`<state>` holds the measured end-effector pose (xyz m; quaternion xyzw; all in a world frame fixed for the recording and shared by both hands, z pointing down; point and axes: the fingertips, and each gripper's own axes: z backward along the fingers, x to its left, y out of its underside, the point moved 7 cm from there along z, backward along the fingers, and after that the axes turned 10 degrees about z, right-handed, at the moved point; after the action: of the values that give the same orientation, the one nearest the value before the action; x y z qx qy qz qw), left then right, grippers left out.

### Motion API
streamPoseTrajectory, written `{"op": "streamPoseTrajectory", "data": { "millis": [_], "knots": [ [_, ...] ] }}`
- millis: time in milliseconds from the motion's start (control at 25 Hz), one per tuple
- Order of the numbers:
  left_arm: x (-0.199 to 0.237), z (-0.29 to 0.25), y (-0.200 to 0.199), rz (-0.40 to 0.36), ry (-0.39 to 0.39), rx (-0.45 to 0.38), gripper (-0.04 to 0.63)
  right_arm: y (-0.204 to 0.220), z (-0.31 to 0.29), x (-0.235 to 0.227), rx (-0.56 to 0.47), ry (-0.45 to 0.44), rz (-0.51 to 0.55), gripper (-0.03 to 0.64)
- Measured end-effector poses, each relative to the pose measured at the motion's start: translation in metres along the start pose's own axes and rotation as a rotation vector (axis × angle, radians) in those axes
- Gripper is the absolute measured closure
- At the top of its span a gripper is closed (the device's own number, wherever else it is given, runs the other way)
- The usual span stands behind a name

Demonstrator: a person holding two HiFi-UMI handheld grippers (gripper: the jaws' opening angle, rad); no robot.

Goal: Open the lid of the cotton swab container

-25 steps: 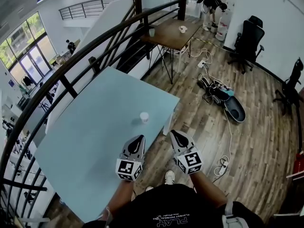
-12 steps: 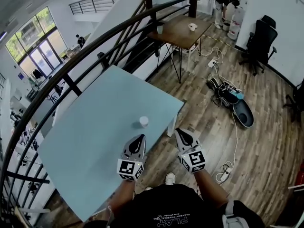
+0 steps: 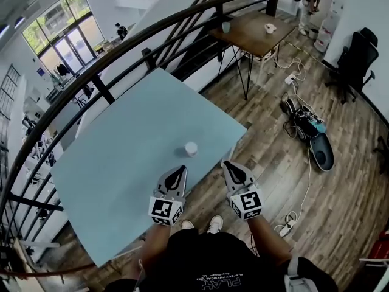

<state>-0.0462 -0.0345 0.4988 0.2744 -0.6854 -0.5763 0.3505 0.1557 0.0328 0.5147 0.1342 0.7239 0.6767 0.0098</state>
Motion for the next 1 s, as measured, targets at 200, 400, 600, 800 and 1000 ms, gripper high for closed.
{"op": "streamPoseTrajectory", "data": {
  "millis": [200,400,600,800,1000],
  "knots": [
    [0.01,0.002,0.005,0.027,-0.016,-0.001,0.583,0.002,-0.019,0.007,0.001,-0.05,0.003,0.594],
    [0.03,-0.004,0.01,0.048,-0.009,-0.016,0.583,0.009,-0.044,0.022,0.017,-0.099,0.041,0.594],
    [0.054,-0.014,0.008,0.066,-0.011,-0.022,0.583,0.002,-0.067,0.028,0.024,-0.112,0.052,0.595],
    [0.079,-0.024,0.006,0.078,-0.013,-0.026,0.583,-0.001,-0.092,0.031,0.029,-0.12,0.06,0.595],
    [0.099,-0.031,0.005,0.084,-0.011,-0.027,0.583,-0.004,-0.112,0.034,0.039,-0.127,0.075,0.596]
  ]
}}
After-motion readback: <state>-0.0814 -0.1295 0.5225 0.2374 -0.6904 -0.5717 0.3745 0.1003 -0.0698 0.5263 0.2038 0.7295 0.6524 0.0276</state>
